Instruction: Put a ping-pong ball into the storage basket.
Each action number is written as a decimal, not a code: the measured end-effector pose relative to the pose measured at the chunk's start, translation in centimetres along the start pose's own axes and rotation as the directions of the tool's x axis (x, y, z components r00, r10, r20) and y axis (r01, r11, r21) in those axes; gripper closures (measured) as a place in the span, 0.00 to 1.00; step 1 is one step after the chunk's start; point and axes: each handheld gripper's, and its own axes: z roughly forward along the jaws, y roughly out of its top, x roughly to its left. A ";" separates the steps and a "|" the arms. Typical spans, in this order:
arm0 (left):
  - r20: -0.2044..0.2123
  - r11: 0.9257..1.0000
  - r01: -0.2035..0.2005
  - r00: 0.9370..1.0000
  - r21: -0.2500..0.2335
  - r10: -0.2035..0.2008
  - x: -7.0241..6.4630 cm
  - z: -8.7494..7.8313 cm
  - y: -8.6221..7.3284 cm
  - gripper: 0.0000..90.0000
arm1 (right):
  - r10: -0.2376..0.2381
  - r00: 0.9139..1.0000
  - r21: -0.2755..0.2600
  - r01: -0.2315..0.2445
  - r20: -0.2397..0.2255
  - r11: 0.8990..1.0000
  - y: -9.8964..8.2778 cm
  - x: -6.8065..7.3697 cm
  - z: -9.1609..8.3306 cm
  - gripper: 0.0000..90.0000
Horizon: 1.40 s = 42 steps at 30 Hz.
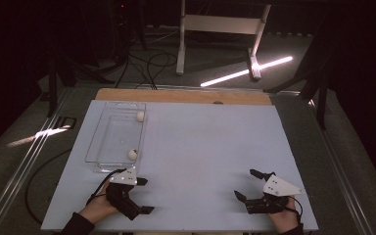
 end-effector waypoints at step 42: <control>-0.040 0.997 0.052 0.998 -0.059 -0.054 0.7 -0.8 -2.1 0.01 | -0.001 1.000 0.008 0.001 -0.003 1.000 -0.1 0.0 0.1 0.11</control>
